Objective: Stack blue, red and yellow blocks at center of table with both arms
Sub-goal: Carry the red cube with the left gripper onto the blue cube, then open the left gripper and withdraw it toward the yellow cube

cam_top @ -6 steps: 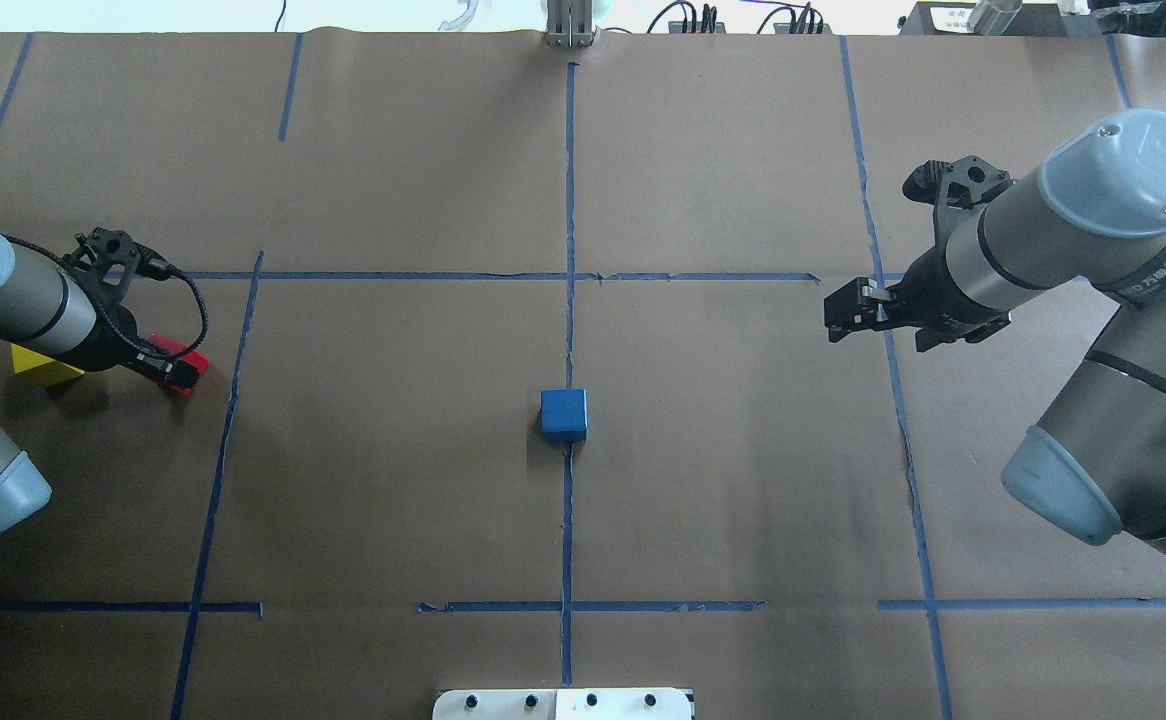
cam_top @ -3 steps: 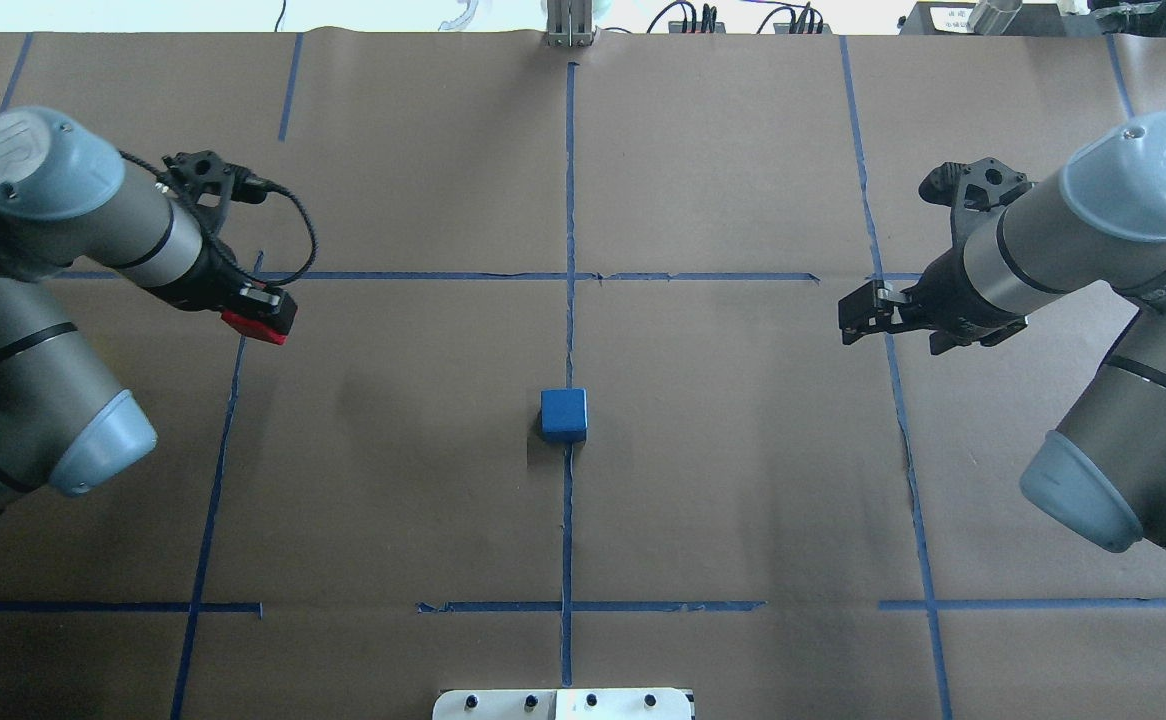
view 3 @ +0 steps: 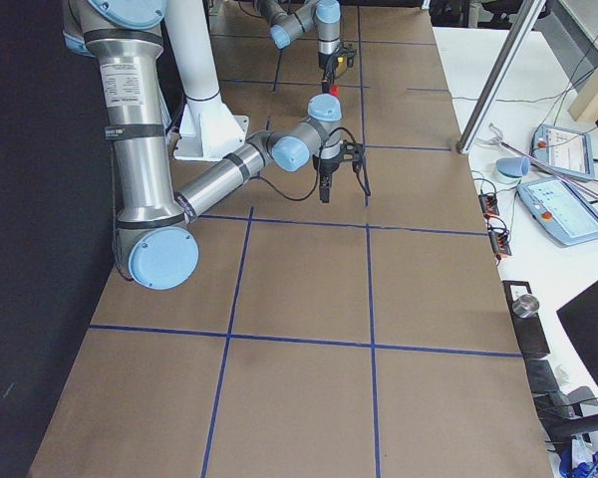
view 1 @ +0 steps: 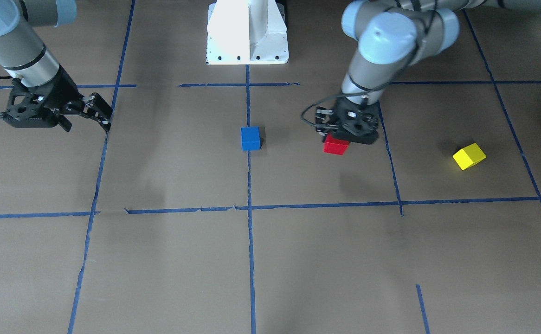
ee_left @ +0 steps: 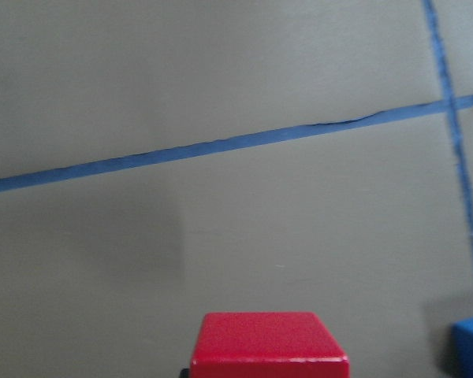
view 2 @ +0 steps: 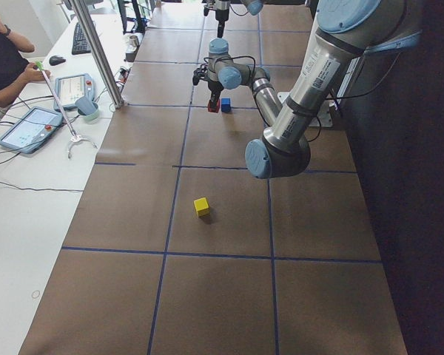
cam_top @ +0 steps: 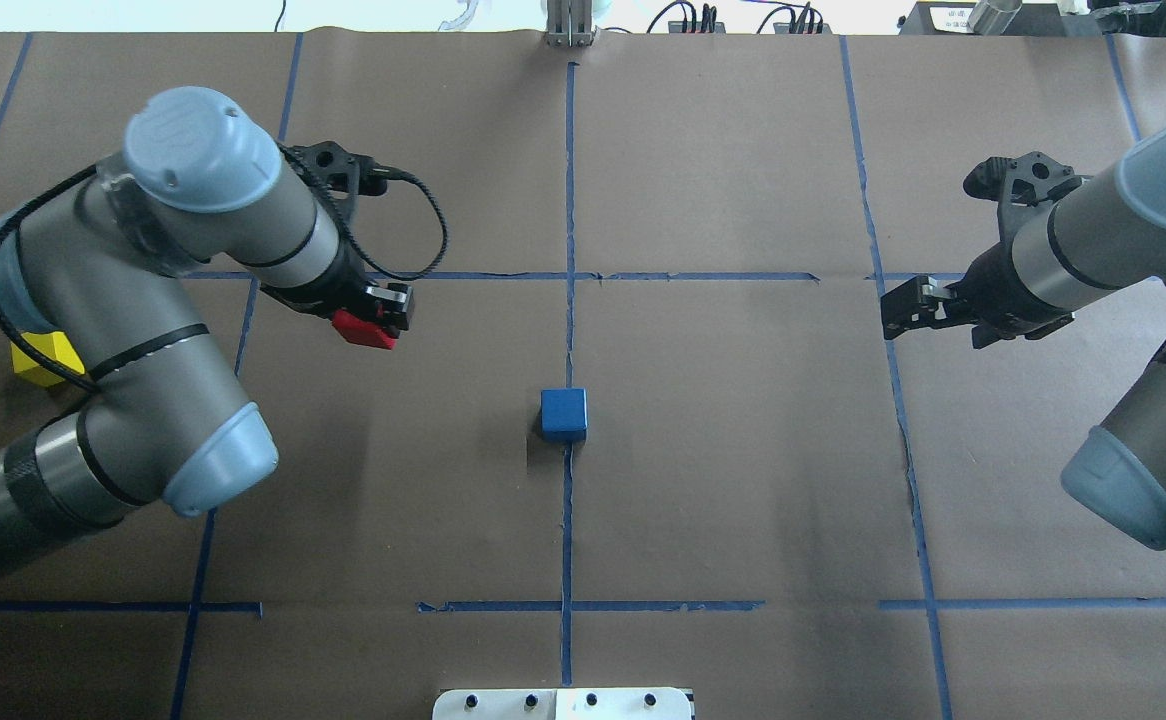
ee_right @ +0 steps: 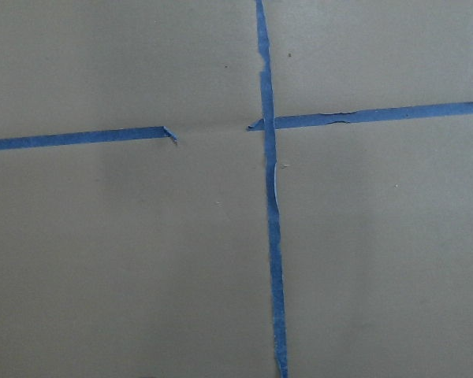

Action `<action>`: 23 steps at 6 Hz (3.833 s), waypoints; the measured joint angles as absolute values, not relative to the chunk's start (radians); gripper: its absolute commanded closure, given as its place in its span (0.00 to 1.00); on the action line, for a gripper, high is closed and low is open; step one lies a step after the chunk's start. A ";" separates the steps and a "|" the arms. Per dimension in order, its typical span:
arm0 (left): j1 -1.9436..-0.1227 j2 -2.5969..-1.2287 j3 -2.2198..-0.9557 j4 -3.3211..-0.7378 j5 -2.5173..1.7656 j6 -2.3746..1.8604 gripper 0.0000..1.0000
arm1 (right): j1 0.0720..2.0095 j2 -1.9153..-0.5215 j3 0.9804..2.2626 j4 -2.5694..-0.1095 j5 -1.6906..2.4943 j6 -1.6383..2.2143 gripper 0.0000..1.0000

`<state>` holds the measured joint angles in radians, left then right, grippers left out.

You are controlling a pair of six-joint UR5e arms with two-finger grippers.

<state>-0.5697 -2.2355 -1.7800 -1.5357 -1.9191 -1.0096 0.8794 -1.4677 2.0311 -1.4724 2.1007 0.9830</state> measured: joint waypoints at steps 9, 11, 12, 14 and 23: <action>-0.429 -2.438 -1.559 -1.529 -1.790 -1.284 0.83 | 0.893 -1.496 2.031 -1.473 2.109 0.959 0.00; -0.417 -2.435 -1.557 -1.528 -1.752 -1.298 0.83 | 0.892 -1.496 2.032 -1.473 2.109 0.959 0.00; -0.409 -2.435 -1.553 -1.529 -1.735 -1.301 0.82 | 0.892 -1.496 2.032 -1.473 2.109 0.959 0.00; -0.406 -2.435 -1.551 -1.531 -1.725 -1.309 0.59 | 0.891 -1.496 2.031 -1.471 2.109 0.959 0.00; -0.536 -2.264 -1.909 -1.433 -1.755 -1.174 0.00 | 0.945 -1.492 2.026 -1.474 2.149 0.947 0.00</action>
